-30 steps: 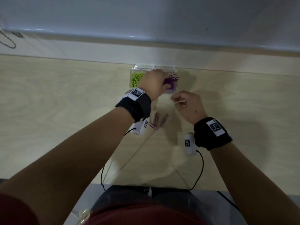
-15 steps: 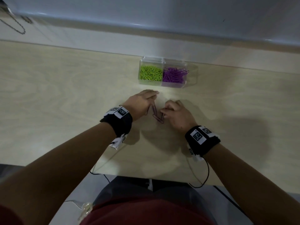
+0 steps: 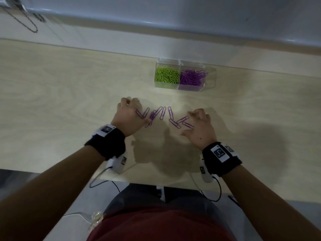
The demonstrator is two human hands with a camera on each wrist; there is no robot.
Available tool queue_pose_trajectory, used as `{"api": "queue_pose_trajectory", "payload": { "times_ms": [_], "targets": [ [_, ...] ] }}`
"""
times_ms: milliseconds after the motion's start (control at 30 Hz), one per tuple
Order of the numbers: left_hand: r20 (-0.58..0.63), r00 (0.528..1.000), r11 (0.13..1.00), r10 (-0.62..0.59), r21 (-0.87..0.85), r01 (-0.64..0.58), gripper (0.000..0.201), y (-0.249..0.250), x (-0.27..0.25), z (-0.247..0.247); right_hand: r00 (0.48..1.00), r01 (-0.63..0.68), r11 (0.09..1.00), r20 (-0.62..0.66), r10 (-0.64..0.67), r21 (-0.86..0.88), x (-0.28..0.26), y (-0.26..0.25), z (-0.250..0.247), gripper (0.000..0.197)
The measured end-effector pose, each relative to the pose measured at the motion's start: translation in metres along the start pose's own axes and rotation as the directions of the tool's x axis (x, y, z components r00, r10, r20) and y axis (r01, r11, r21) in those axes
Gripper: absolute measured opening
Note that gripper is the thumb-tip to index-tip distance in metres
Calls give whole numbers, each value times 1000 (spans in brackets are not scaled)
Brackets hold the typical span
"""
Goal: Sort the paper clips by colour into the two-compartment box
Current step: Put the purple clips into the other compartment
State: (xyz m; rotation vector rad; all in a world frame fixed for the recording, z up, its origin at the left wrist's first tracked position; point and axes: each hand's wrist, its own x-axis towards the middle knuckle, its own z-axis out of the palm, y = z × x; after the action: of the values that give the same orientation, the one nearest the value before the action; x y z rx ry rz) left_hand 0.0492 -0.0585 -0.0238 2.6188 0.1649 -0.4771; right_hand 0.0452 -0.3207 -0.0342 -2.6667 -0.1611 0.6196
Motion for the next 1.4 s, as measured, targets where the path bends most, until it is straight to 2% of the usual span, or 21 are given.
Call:
{"api": "queue_pose_trajectory", "payload": {
  "times_ms": [67, 133, 267, 333, 467, 533, 633, 733, 967, 1167, 1233, 1300, 1400],
  "targets": [
    [-8, 994, 994, -107, -22, 107, 77, 16, -6, 14, 1000, -19, 999, -19, 19, 32, 0, -9, 9, 69],
    [-1, 991, 990, -132, -50, 132, 74, 30, -9, 30, 998, -51, 998, -44, 53, 45, 1, -21, 19, 63],
    [-49, 997, 994, -67, -93, 62, 46, 44, -6, 42, 993, -52, 993, -103, 63, 106, 2, -43, 32, 29],
    [-22, 1000, 998, -13, -60, 12, 37, 47, -4, 42, 993, -35, 995, -109, 46, 98, 3, -46, 35, 19],
    [-14, 998, 996, 67, -50, -68, 25, 54, -4, 38, 996, 34, 999, -76, -35, -12, 1, -47, 33, 22],
    [-10, 998, 997, 57, -49, -57, 25, 56, -1, 38, 1000, 12, 998, -26, -13, -55, 1, -50, 29, 32],
    [61, 997, 994, 44, 99, -50, 25, 63, 2, 42, 999, -32, 992, 21, 34, -120, 2, -54, 24, 37],
    [112, 994, 965, 14, 258, -42, 24, 68, 6, 44, 999, -14, 984, 50, 23, -175, 3, -54, 23, 40],
    [142, 990, 939, -18, 344, -32, 26, 71, 6, 39, 998, 65, 997, 1, -65, -51, 8, -41, 32, 23],
    [154, 985, 933, 83, 336, -131, 29, 69, 4, 35, 973, 231, 970, -35, -229, 81, 9, -32, 30, 10],
    [148, 985, 949, 90, 287, -130, 28, 66, 6, 32, 966, 257, 958, -7, -258, 127, 11, -29, 25, 10],
    [98, 993, 989, 70, 124, -82, 22, 67, 9, 26, 974, 227, 954, -23, -226, 196, 14, -24, 15, 8],
    [-43, 999, 975, 21, -219, -30, 6, 79, 18, 12, 976, 144, 938, -202, -82, 315, 24, -17, -16, 3]
  ]
}}
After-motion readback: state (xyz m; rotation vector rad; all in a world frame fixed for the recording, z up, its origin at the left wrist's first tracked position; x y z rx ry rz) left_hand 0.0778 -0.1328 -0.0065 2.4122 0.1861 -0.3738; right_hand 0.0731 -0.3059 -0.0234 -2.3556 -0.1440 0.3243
